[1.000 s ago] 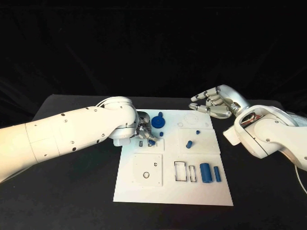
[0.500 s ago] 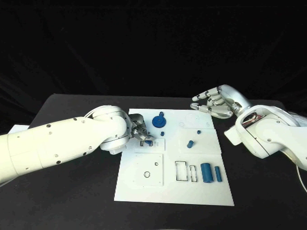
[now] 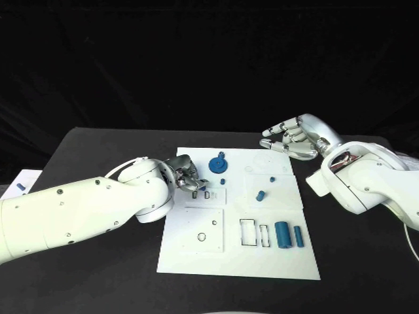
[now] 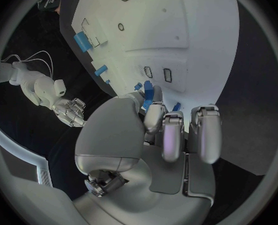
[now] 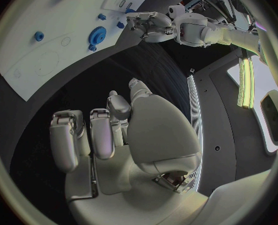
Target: Assemble the parts on the task board
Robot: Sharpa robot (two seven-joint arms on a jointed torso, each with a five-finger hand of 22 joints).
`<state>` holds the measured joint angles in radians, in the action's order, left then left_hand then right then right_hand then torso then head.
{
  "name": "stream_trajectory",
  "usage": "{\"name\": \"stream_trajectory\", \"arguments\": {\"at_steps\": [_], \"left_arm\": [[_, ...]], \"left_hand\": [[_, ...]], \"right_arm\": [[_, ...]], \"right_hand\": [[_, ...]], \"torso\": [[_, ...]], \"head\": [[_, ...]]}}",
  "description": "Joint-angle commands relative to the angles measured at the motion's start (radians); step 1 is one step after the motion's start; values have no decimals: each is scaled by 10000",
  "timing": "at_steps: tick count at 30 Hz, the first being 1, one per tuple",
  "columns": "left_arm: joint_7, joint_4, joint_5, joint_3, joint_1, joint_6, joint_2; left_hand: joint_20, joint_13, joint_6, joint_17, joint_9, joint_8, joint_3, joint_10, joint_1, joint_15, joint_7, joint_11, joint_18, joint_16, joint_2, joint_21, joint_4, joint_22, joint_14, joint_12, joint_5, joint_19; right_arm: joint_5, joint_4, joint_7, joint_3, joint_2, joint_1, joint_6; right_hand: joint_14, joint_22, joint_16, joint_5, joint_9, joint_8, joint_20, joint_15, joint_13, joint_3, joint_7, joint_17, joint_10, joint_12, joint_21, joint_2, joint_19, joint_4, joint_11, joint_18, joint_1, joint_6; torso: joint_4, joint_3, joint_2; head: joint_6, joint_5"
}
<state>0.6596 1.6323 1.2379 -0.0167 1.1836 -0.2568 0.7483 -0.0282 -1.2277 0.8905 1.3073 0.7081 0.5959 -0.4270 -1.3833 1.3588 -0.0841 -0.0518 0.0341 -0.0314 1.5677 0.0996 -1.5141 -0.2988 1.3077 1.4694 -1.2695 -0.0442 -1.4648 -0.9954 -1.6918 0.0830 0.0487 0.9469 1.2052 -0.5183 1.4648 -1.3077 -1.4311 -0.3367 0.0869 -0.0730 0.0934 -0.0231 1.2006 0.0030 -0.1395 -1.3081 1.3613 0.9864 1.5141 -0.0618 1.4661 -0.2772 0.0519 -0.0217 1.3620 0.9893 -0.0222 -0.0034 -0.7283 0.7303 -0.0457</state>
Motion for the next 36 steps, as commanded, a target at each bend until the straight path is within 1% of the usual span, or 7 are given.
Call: {"name": "stream_trajectory", "arguments": {"at_steps": [1,7,13,19,24,30,36], "left_arm": [[-245,45,559,5,-39,-589,-21],[-146,13,603,4,-103,-264,-129],[-38,-149,571,4,-173,94,-296],[9,-276,546,4,-234,232,-399],[65,-314,543,4,-249,398,-420],[141,-318,543,4,-255,804,-418],[188,-316,542,5,-257,1050,-419]], "left_hand": [[39,-5,204,2635,18,67,-1304,-100,-11,-25,151,-5,91,30,80,-32,1253,1742,1014,-15,-43,-538],[41,-11,213,2635,25,70,-1334,-107,-27,-27,152,-4,91,30,94,-33,1248,1743,1014,-20,-42,-539],[42,-4,219,2635,32,73,-1357,-105,-46,-29,152,-4,85,30,107,-19,1240,1721,1014,-13,-40,-526],[42,-4,219,2635,32,73,-1357,-105,-46,-29,152,-4,85,30,107,-19,1240,1721,1014,-13,-40,-526],[43,-1,221,2635,37,74,-1369,-104,-59,-29,153,-4,84,30,117,-16,1235,1717,1014,-10,-41,-523],[44,5,222,2635,40,75,-1380,-101,-64,-30,155,-3,81,30,126,-9,1235,1705,1014,-4,-40,-516],[45,15,223,2635,44,76,-1394,-97,-64,-30,157,-1,81,30,132,-8,1239,1704,1014,5,-41,-516]], "right_arm": [[-27,-7,-50,-3,6,-7,69],[-21,-6,-59,-6,8,-10,68],[-15,-3,-66,-8,5,-14,70],[-10,-5,-68,-9,12,-16,73],[-8,-5,-64,-10,16,-17,83],[4,-3,-64,-11,19,-18,94],[8,-2,-72,-12,20,-20,101]], "right_hand": [[628,-1560,51,-37,10,-8,-29,15,-8,-34,10,-601,-60,-51,-65,79,188,4,-18,-75,24,76],[628,-1560,51,-37,10,-8,-29,15,-8,-34,10,-601,-60,-51,-65,79,188,4,-18,-75,24,76],[628,-1560,51,-37,10,-8,-29,15,-8,-34,10,-601,-60,-51,-65,79,188,4,-18,-75,24,76],[628,-1560,51,-37,10,-8,-29,15,-8,-34,10,-601,-60,-51,-65,79,188,4,-18,-75,24,76],[628,-1560,51,-37,10,-8,-29,15,-8,-34,10,-601,-60,-51,-65,79,188,4,-18,-75,24,76],[628,-1560,53,-47,10,-7,-30,17,-16,-59,8,-602,-64,-58,-67,94,188,-11,-16,-75,13,77],[628,-1560,53,-47,10,-7,-30,17,-16,-59,8,-602,-64,-58,-67,94,188,-11,-16,-75,13,77]], "torso": [[3,9,-8],[-1,7,-12],[1,4,-10],[-1,7,-12],[-5,9,-6],[-14,2,-8],[-9,9,-7]], "head": [[1,2],[14,24],[37,56],[54,88],[75,95],[96,99],[108,76]]}}
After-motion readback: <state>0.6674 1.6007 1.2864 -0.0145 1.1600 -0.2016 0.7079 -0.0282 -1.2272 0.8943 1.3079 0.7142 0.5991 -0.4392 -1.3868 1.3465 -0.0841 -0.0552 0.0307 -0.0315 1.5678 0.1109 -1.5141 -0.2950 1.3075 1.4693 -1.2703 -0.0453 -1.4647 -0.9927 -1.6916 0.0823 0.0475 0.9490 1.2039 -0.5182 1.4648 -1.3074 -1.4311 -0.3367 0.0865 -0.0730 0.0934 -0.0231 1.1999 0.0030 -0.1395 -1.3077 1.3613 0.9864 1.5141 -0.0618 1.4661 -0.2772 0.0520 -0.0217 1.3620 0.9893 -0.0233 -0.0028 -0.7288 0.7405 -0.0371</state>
